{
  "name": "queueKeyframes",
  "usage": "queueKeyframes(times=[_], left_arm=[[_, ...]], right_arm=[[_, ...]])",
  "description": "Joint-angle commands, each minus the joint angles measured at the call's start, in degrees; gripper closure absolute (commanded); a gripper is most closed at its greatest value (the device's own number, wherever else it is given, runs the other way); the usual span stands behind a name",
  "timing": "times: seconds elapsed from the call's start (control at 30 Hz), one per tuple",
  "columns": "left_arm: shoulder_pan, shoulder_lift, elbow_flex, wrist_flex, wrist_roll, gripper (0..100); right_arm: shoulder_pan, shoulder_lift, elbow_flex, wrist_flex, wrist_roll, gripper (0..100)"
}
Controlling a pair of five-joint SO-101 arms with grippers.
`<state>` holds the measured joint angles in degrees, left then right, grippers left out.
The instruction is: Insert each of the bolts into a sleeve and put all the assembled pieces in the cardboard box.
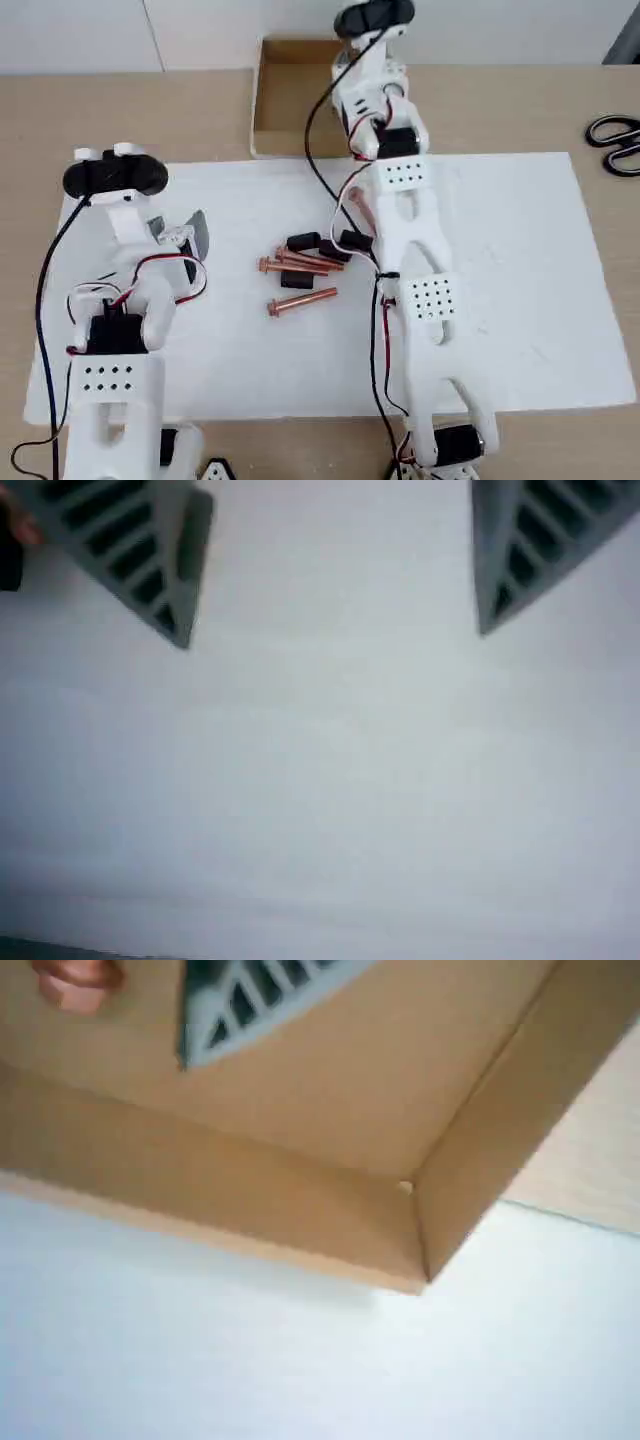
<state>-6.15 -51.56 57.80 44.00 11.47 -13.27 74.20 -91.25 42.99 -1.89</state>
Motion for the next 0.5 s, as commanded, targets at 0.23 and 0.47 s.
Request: queueKeyframes(times=[0.23, 0.47], left_arm=[[0.00, -0.35, -0.13, 0.00, -0.09, 82], [-0.09, -0.35, -0.13, 0.00, -0.09, 82]], right_arm=[[-0.57, -17.71, -5.10, 35.38, 0.35, 86.4], [-4.09, -26.07, -5.10, 53.58, 0.62, 86.4]])
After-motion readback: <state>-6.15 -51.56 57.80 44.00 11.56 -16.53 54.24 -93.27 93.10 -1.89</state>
